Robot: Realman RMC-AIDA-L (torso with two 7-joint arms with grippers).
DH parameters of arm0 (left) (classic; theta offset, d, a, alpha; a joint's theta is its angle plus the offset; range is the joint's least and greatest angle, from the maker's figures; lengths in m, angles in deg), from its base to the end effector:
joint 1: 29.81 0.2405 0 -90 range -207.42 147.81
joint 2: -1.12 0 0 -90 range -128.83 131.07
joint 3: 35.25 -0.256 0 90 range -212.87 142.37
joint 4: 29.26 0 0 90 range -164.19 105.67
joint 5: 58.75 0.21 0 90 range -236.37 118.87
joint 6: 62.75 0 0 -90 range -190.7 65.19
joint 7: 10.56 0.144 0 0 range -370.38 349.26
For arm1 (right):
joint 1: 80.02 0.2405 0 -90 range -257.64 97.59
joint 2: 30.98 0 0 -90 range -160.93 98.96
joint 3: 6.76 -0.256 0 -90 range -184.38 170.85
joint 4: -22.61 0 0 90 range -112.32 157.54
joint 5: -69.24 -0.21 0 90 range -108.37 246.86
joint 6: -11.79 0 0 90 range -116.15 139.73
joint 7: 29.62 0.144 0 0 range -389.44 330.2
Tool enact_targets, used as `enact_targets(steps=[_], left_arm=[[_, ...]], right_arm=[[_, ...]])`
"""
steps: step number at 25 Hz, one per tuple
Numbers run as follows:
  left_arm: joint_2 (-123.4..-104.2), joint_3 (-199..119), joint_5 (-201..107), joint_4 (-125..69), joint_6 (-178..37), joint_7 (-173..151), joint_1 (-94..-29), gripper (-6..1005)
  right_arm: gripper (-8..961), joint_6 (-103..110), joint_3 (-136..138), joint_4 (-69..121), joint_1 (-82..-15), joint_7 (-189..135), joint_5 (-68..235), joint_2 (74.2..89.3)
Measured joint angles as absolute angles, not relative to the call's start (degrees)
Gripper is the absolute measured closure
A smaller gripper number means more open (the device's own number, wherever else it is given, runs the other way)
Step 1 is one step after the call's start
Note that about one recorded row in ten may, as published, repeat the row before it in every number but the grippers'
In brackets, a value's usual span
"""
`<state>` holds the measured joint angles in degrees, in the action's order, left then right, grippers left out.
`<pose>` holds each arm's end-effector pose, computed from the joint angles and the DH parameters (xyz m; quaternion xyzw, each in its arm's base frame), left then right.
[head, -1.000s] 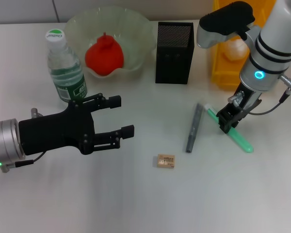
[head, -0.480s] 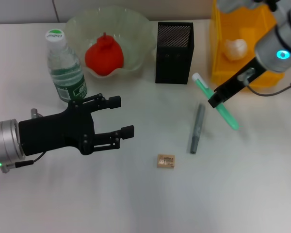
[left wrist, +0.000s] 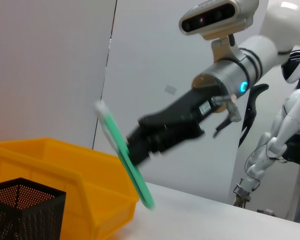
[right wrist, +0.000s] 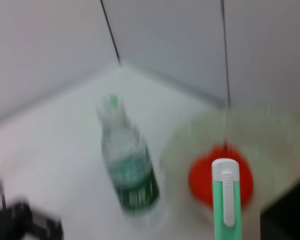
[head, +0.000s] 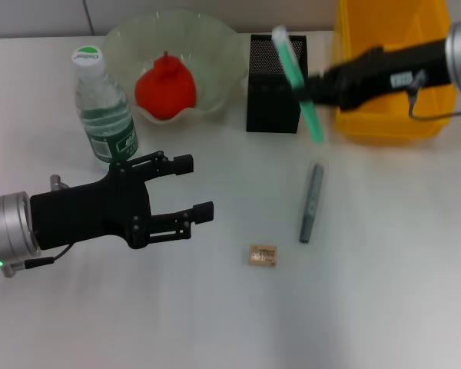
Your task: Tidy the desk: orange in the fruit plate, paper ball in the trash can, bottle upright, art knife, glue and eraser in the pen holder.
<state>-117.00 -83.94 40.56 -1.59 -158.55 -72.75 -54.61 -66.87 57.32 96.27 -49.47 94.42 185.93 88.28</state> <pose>-0.2653 0.2835 -0.0196 -0.9253 -0.1439 -0.3361 0.1007 0.1550 0.3757 0.0343 -0.9386 0.2593 0.1467 0.1743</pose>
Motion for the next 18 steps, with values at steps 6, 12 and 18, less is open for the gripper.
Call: enact_targets(steps=[6,12,18], left_arm=[[-117.13,-83.9,40.0,-1.5,-159.5,-72.5,-54.9,189],[-117.18,-83.9,39.6,-1.7,-159.9,-72.2,-54.8,188],[-117.25,-83.9,39.5,-1.7,-160.3,-71.5,-54.4,188]], right_arm=[[789,-63.0,50.1,84.6,-47.4,84.0,175.6,88.15],[790,-57.6,45.4,72.6,-42.3,75.0,172.2,88.13],[788,-49.5,45.9,65.2,-38.8,68.9,170.3,88.25]])
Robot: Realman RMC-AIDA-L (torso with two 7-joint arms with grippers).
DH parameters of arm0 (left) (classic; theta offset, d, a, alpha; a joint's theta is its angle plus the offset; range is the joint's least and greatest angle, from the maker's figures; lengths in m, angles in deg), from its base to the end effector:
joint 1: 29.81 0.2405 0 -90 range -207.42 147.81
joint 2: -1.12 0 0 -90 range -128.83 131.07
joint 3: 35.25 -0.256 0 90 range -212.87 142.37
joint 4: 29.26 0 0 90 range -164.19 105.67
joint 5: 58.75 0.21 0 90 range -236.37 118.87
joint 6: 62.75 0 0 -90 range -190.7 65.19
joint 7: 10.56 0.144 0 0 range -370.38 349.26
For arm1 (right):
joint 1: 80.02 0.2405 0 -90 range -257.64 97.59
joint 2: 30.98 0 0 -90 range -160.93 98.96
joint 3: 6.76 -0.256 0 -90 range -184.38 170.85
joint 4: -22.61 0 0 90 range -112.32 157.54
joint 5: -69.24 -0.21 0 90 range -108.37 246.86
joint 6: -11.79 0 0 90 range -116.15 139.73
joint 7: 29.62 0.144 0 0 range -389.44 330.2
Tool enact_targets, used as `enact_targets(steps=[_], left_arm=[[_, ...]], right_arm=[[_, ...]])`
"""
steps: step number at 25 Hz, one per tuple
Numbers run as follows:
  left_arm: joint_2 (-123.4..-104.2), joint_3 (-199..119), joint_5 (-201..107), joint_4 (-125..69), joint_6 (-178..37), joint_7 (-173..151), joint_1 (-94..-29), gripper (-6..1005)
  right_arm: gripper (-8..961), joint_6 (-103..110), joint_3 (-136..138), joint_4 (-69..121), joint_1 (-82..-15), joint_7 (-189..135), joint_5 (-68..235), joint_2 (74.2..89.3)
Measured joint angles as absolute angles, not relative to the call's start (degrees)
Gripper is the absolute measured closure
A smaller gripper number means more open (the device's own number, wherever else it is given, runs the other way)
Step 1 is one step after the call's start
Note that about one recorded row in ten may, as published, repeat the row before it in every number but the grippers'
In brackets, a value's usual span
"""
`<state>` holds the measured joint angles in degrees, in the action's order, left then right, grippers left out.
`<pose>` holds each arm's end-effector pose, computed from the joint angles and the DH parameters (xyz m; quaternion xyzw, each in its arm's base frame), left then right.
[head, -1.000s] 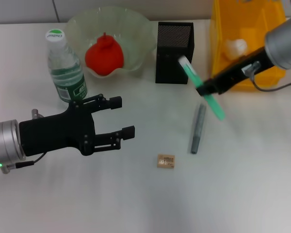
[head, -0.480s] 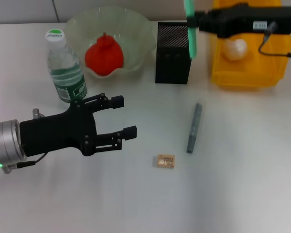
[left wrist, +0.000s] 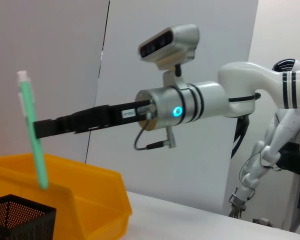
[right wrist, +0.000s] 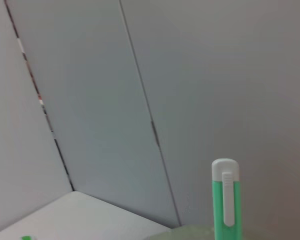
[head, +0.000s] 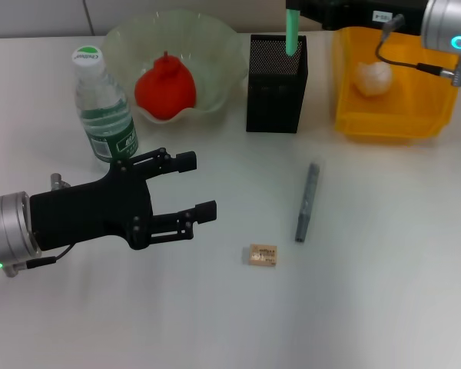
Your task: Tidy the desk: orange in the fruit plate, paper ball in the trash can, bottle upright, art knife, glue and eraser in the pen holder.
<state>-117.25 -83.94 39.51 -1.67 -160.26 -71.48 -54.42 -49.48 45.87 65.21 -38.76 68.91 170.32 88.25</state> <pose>-0.2613 0.2804 -0.0187 -0.9217 -0.1308 -0.3518 0.0981 0.1762 0.4356 0.0118 -0.8866 0.2709 0.2749 0.2551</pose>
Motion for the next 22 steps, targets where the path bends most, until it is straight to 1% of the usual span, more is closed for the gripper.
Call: enact_targets(steps=[15,22], left_arm=[[-117.27,-83.9,39.5,-1.8,-160.6,-70.9,-54.3,189],[-117.25,-83.9,39.5,-1.8,-160.9,-70.9,-54.2,189]], right_arm=[[777,-39.1,46.2,55.2,-33.4,64.9,170.7,88.21],[772,-39.5,46.2,55.2,-33.9,64.8,170.5,88.19]])
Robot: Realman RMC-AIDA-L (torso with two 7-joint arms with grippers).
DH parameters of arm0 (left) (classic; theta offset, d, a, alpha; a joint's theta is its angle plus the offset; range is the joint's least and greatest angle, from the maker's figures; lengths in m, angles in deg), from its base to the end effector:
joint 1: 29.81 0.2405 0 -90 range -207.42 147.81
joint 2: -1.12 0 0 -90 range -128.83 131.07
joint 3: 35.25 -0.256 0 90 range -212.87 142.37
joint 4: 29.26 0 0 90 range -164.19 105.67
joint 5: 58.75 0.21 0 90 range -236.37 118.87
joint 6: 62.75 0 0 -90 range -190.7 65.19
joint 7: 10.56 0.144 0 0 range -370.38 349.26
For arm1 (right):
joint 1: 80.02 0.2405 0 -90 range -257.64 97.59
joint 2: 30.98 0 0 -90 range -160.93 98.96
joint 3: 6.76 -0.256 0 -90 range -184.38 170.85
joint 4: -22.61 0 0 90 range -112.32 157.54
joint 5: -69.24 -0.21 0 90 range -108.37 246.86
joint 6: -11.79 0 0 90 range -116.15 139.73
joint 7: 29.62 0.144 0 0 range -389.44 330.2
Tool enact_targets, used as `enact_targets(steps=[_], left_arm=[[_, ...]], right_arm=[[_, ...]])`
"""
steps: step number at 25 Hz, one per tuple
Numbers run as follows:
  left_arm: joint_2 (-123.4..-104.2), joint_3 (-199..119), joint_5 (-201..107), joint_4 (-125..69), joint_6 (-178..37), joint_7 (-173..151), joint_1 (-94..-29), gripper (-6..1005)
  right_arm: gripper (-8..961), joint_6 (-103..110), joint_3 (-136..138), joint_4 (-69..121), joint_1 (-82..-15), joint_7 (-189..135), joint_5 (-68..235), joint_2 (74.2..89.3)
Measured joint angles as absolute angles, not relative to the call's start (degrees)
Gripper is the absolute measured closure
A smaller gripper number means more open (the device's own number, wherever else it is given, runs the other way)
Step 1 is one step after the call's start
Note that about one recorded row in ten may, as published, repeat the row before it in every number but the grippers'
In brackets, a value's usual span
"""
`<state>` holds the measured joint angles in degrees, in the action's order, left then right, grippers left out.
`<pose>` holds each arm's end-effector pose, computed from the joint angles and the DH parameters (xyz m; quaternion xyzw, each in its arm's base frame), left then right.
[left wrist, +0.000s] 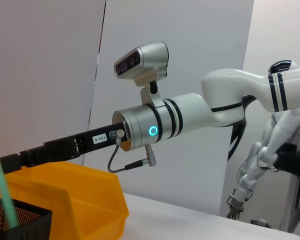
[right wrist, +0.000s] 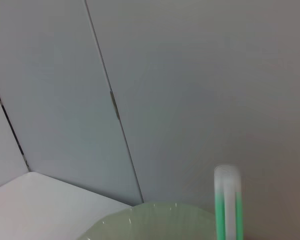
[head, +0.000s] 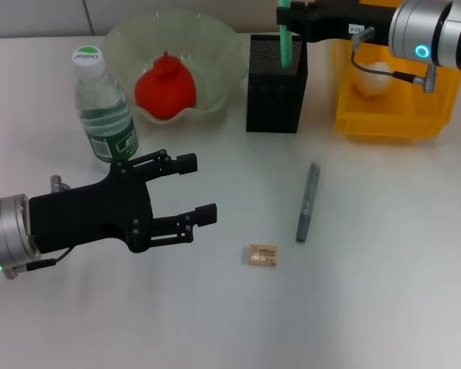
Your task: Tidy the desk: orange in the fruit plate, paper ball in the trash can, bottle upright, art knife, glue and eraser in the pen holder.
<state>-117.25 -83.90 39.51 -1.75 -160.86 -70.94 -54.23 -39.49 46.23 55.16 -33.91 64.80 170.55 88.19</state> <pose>-0.2614 0.2783 -0.0184 -0.9214 -0.1268 -0.3545 0.0965 0.1846 0.4521 -0.0151 -0.8803 0.2930 0.2362 0.2889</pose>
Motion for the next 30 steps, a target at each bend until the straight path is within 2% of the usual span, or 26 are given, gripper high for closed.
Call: enact_targets(steps=[5,8,13,19,21,26,30], left_arm=[[-117.20,-83.9,39.5,-1.8,-160.9,-70.9,-54.2,189],[-117.19,-83.8,39.5,-1.8,-160.9,-70.9,-54.2,189],[-117.17,-83.9,39.5,-1.8,-160.8,-70.9,-54.2,190],[-117.17,-83.9,39.5,-1.8,-160.9,-70.9,-54.3,190],[-117.10,-83.9,39.5,-1.7,-161.2,-70.9,-54.3,190],[-116.68,-83.9,39.8,-1.6,-162.2,-70.9,-54.1,191],[-115.84,-84.1,40.1,-1.6,-162.9,-70.9,-53.5,191]], right_arm=[[769,-39.6,46.2,55.2,-34.2,64.8,170.5,88.19],[533,-39.8,46.2,55.3,-34.3,65.1,170.5,88.19],[307,-43.4,45.6,57.5,-35.2,67.4,170.3,88.19],[299,-54.4,45.5,62.9,-38.1,70.1,168.0,87.99],[297,-62.6,45.8,65.2,-39.5,71.2,167.5,87.28],[295,-72.0,46.3,65.9,-39.7,71.8,170.7,86.10],[295,-78.4,46.3,66.3,-38.3,71.9,178.6,86.00]])
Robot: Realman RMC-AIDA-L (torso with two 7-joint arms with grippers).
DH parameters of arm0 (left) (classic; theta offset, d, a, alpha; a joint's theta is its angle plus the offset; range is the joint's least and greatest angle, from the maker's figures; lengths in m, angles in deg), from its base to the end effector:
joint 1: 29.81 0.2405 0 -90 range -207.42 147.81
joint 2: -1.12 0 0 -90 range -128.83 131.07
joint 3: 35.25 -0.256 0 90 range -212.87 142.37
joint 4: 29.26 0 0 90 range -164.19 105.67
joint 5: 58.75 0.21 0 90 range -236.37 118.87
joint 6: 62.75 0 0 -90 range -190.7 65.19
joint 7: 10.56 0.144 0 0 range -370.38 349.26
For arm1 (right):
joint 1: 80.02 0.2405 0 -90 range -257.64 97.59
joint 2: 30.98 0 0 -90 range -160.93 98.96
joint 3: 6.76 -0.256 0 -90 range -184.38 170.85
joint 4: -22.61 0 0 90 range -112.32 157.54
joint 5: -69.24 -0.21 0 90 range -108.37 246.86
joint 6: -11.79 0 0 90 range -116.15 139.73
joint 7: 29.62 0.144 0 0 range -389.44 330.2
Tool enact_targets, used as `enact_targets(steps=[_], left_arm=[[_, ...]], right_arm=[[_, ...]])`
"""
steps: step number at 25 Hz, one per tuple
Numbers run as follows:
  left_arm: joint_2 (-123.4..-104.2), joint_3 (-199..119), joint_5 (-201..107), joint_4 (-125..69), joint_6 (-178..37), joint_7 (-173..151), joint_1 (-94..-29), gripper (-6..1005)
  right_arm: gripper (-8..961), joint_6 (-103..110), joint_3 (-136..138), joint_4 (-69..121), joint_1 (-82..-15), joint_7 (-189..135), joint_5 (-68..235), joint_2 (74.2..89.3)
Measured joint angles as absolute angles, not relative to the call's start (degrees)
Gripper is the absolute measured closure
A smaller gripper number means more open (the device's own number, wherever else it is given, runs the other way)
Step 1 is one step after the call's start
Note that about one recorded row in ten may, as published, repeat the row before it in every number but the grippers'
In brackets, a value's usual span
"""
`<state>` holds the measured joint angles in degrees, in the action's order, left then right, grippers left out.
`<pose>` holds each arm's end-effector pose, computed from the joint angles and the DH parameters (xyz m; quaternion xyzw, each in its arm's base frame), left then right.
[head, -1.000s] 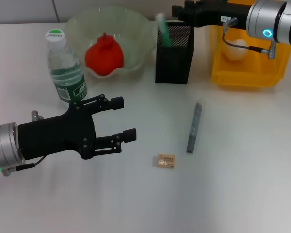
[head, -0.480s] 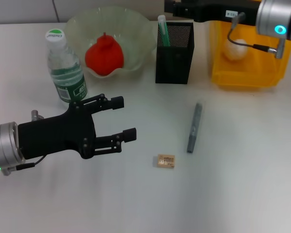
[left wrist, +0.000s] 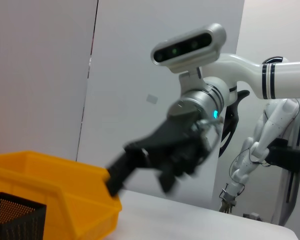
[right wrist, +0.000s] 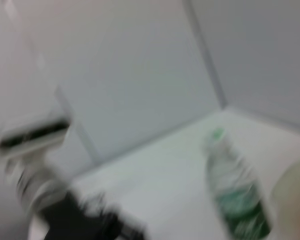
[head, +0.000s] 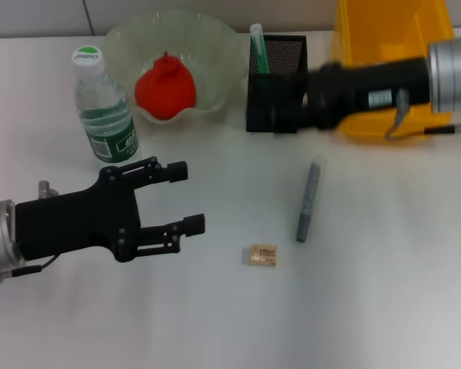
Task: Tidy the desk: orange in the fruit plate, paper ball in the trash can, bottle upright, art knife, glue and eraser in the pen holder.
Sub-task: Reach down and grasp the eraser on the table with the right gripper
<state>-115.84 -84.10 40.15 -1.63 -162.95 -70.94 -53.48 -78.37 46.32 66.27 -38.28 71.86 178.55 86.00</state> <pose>-0.2680 0.2725 -0.0095 -0.9248 -0.1227 -0.3494 0.0867 0.1655 0.3752 0.0028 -0.9514 0.2165 0.2175 0.0250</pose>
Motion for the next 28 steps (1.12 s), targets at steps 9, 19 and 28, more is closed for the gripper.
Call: enact_targets(steps=[9,19,28], left_arm=[[-115.39,-84.1,40.2,-1.4,-163.1,-71.0,-52.2,192],[-115.37,-84.1,41.0,-1.7,-162.7,-70.9,-51.2,193],[-115.81,-84.3,41.0,-1.7,-163.0,-70.9,-51.1,193]], right_arm=[[298,-79.3,55.2,66.6,-34.9,73.7,192.7,87.94],[305,-71.4,70.2,66.8,-34.6,76.5,193.2,88.41],[315,-68.6,74.4,66.6,-35.0,76.9,193.3,88.54]])
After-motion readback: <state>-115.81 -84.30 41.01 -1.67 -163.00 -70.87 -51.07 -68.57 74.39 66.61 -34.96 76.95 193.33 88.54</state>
